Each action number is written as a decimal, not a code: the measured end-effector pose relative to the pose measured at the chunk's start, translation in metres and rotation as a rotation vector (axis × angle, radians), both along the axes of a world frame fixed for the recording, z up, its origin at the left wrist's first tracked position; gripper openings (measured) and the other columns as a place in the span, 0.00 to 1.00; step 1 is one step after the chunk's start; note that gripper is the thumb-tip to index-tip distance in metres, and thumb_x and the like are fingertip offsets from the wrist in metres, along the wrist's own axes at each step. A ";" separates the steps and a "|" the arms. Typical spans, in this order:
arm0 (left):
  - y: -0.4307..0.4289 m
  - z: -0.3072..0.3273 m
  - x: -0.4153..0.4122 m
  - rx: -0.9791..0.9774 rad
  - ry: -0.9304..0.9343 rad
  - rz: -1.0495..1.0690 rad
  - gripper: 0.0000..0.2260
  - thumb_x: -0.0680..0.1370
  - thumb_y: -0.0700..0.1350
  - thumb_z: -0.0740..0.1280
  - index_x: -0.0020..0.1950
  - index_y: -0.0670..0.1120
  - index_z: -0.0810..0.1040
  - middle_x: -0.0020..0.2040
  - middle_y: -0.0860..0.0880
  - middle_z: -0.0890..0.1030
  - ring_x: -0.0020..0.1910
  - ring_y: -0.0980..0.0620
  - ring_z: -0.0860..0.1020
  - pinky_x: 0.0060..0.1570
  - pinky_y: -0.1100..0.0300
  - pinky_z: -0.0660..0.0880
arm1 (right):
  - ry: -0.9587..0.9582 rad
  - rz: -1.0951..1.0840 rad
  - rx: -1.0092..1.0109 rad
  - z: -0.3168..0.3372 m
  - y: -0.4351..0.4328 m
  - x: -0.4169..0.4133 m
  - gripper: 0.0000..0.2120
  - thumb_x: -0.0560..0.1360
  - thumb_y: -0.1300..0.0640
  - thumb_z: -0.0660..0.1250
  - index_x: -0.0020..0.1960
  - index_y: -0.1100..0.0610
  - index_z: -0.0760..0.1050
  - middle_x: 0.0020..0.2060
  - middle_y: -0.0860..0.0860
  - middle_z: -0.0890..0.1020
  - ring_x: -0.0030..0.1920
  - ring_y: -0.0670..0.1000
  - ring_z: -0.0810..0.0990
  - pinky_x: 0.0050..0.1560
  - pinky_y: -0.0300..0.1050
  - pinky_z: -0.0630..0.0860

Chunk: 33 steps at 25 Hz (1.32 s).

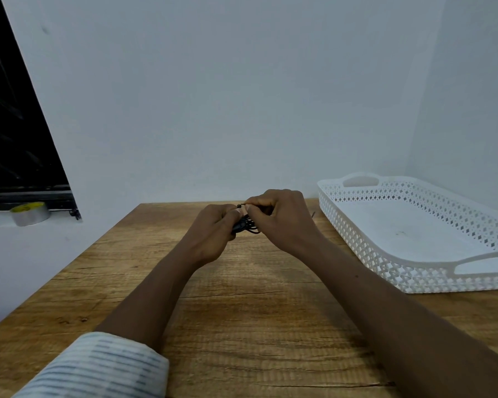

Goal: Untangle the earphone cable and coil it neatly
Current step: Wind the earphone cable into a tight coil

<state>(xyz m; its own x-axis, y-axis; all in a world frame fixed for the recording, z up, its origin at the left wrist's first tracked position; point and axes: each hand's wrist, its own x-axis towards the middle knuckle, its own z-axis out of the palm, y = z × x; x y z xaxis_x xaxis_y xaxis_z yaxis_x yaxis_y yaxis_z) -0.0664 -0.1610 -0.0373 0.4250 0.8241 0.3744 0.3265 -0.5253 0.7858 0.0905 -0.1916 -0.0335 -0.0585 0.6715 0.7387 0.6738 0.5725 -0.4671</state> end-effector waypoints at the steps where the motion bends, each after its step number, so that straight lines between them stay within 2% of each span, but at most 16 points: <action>1: -0.001 0.000 0.000 -0.003 -0.006 0.001 0.16 0.84 0.43 0.56 0.36 0.42 0.67 0.29 0.51 0.64 0.26 0.57 0.61 0.31 0.63 0.62 | -0.014 0.002 0.000 0.000 0.001 0.000 0.11 0.75 0.62 0.65 0.38 0.64 0.82 0.28 0.60 0.78 0.33 0.54 0.74 0.35 0.42 0.68; 6: -0.001 0.001 0.000 -0.004 -0.004 -0.009 0.17 0.84 0.43 0.56 0.36 0.41 0.68 0.30 0.51 0.64 0.27 0.56 0.61 0.30 0.64 0.63 | -0.025 0.023 -0.009 -0.001 0.001 0.000 0.12 0.75 0.61 0.65 0.36 0.67 0.80 0.27 0.62 0.76 0.32 0.56 0.72 0.34 0.44 0.67; 11: 0.001 -0.002 -0.002 0.061 0.062 0.012 0.19 0.84 0.45 0.55 0.42 0.30 0.71 0.32 0.46 0.67 0.29 0.55 0.64 0.32 0.62 0.65 | -0.093 0.020 -0.005 0.001 0.001 0.000 0.14 0.74 0.60 0.65 0.32 0.64 0.79 0.25 0.59 0.76 0.29 0.55 0.73 0.32 0.45 0.67; 16: 0.000 -0.001 0.000 0.085 0.051 0.015 0.19 0.84 0.45 0.55 0.43 0.30 0.71 0.33 0.46 0.67 0.29 0.56 0.65 0.34 0.60 0.67 | -0.067 0.029 0.007 0.002 0.001 0.001 0.13 0.74 0.60 0.65 0.34 0.64 0.79 0.25 0.59 0.77 0.30 0.56 0.73 0.32 0.47 0.68; 22: 0.001 -0.002 -0.003 0.127 0.120 0.035 0.20 0.83 0.46 0.55 0.41 0.32 0.72 0.31 0.48 0.69 0.30 0.53 0.66 0.35 0.55 0.68 | -0.192 -0.033 0.013 0.000 0.003 0.001 0.14 0.75 0.57 0.64 0.33 0.61 0.78 0.28 0.53 0.75 0.31 0.51 0.74 0.34 0.50 0.72; 26: -0.003 0.001 0.000 0.043 0.013 0.005 0.19 0.84 0.44 0.56 0.36 0.34 0.69 0.31 0.46 0.65 0.29 0.53 0.63 0.32 0.59 0.63 | -0.092 -0.017 0.026 0.001 0.001 -0.001 0.13 0.74 0.59 0.65 0.33 0.62 0.79 0.25 0.55 0.76 0.30 0.52 0.73 0.33 0.48 0.70; 30: -0.006 0.004 0.002 -0.018 -0.095 -0.002 0.19 0.84 0.44 0.56 0.43 0.29 0.71 0.37 0.42 0.66 0.35 0.50 0.65 0.36 0.59 0.66 | -0.008 0.001 0.032 0.006 -0.003 0.000 0.11 0.75 0.60 0.66 0.36 0.60 0.83 0.25 0.52 0.77 0.33 0.51 0.75 0.32 0.40 0.70; 33: -0.010 0.009 0.005 0.008 -0.151 -0.008 0.18 0.84 0.43 0.55 0.43 0.30 0.70 0.36 0.42 0.67 0.33 0.53 0.65 0.32 0.66 0.66 | 0.002 0.020 0.064 0.013 -0.006 0.003 0.10 0.75 0.60 0.67 0.40 0.62 0.83 0.28 0.55 0.80 0.33 0.51 0.76 0.35 0.43 0.72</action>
